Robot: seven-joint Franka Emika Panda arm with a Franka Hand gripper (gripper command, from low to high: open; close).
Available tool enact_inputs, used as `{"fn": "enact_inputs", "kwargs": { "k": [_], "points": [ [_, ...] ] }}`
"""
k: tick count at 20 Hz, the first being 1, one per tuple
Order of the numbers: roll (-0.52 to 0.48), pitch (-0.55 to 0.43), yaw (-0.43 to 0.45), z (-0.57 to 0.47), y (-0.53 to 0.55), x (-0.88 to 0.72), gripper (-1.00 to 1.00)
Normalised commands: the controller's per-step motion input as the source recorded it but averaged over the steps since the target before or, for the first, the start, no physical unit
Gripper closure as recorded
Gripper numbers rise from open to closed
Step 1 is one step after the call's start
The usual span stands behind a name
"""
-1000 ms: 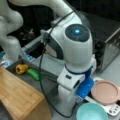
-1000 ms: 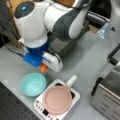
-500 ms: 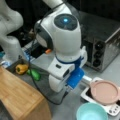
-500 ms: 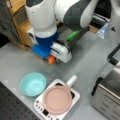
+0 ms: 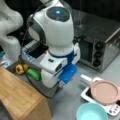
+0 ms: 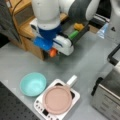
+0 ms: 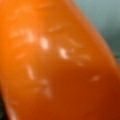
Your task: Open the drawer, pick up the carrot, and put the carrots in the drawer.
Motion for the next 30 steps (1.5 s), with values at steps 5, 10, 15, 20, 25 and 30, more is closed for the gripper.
{"fn": "enact_inputs", "kwargs": {
  "k": [5,10,15,20,25,30],
  "points": [
    [-0.162,-0.185,0.216,-0.12,-0.12,-0.26,1.0],
    [-0.183,-0.158,0.308,-0.1,-0.09,-0.37,1.0],
    [-0.172,-0.168,0.321,-0.14,-0.05,-0.42,1.0],
    [-0.08,-0.188,0.333,-0.1,-0.08,-0.37,1.0],
    [-0.014,-0.201,0.21,-0.09,-0.04,-0.32,1.0],
    [0.002,-0.201,0.087,-0.02,0.04,-0.42,1.0]
  ]
}}
